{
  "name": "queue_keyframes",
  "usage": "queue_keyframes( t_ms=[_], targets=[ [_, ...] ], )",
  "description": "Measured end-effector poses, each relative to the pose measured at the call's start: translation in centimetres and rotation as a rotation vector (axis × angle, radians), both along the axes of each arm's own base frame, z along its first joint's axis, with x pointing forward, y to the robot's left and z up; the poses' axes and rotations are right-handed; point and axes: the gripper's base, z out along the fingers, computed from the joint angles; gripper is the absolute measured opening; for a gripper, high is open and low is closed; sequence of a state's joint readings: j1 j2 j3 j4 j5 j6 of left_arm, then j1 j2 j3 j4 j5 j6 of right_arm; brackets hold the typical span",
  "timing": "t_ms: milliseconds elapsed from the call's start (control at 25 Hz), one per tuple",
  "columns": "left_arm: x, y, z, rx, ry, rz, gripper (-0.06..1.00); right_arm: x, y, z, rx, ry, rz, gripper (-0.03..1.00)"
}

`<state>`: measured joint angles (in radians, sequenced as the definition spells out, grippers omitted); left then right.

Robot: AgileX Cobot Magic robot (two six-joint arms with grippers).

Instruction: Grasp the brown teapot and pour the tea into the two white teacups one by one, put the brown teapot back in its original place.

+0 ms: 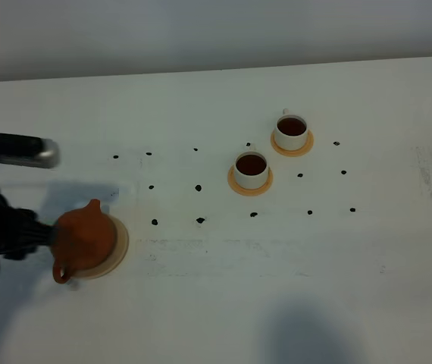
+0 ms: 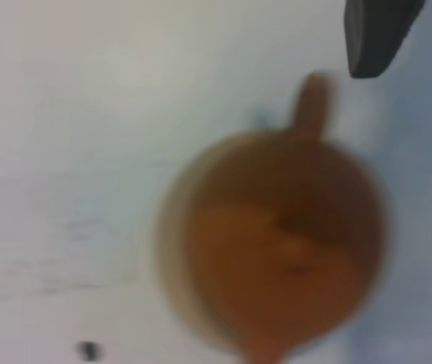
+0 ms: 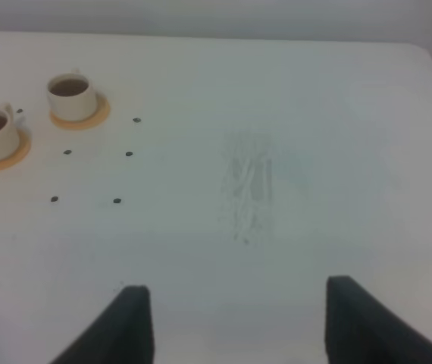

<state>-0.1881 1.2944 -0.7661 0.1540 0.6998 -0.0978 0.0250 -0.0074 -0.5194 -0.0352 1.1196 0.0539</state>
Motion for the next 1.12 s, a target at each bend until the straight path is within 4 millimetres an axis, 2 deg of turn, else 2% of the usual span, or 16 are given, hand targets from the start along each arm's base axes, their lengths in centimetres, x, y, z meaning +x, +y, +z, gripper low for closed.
queue_keyframes(
  t_ms=[160,320,440,560,680,840,1120],
  targets=[
    [-2.9,2.2,3.1,0.030,-0.041,0.075,0.52,0.0,0.0,0.0,0.000,0.000,0.000,0.48],
    [-7.1,3.8,6.2,0.028,-0.117,0.165,0.52,0.0,0.0,0.0,0.000,0.000,0.000,0.48],
    [-11.0,4.3,8.1,0.001,-0.190,0.212,0.52,0.0,0.0,0.0,0.000,0.000,0.000,0.48],
    [-14.0,4.1,8.8,-0.069,-0.271,0.216,0.52,0.0,0.0,0.0,0.000,0.000,0.000,0.48],
    [-16.3,3.9,8.3,-0.113,-0.328,0.212,0.52,0.0,0.0,0.0,0.000,0.000,0.000,0.48],
    [-18.5,4.0,6.3,-0.117,-0.366,0.216,0.52,0.0,0.0,0.0,-0.001,0.000,0.000,0.48],
    [-20.0,4.1,3.2,-0.131,-0.410,0.227,0.51,0.0,0.0,0.0,0.000,0.000,0.000,0.48]
  ],
)
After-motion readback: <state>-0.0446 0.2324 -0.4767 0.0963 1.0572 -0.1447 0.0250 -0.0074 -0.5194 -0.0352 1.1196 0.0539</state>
